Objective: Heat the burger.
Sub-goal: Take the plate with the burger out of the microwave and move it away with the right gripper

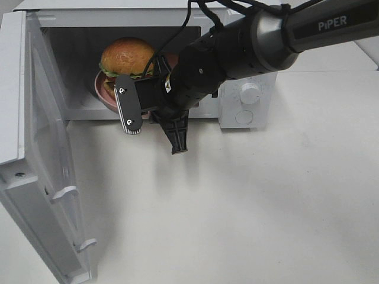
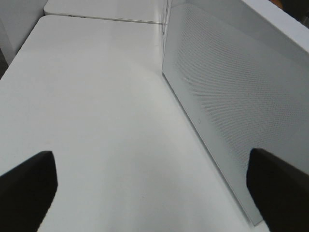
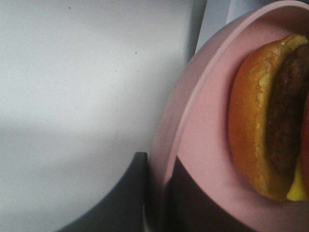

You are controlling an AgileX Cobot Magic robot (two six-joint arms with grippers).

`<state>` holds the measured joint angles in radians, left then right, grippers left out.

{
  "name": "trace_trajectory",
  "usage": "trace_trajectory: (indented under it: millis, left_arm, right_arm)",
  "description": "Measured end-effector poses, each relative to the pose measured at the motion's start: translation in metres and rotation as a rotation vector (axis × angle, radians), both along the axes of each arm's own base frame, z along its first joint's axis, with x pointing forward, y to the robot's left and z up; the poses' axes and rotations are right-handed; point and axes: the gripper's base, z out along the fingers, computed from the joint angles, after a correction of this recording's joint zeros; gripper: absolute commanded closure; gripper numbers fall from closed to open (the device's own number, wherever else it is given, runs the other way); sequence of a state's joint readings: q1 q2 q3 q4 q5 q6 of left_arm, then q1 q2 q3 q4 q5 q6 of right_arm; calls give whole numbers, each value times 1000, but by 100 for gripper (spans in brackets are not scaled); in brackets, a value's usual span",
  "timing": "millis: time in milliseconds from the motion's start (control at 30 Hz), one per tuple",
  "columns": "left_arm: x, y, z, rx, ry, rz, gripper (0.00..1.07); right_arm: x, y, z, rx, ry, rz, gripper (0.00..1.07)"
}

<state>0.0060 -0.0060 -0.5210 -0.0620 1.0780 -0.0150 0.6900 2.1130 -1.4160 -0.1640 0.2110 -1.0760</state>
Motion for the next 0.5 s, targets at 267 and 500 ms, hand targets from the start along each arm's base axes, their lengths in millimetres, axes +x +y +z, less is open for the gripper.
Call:
trace_trajectory:
  millis: [267, 500]
  left_arm:
    - [0, 0, 0, 0, 0, 0, 7]
    - [0, 0, 0, 0, 0, 0, 7]
  right_arm:
    - [-22, -6, 6, 28, -7, 22, 107]
    - [-39, -14, 11, 31, -6, 35, 107]
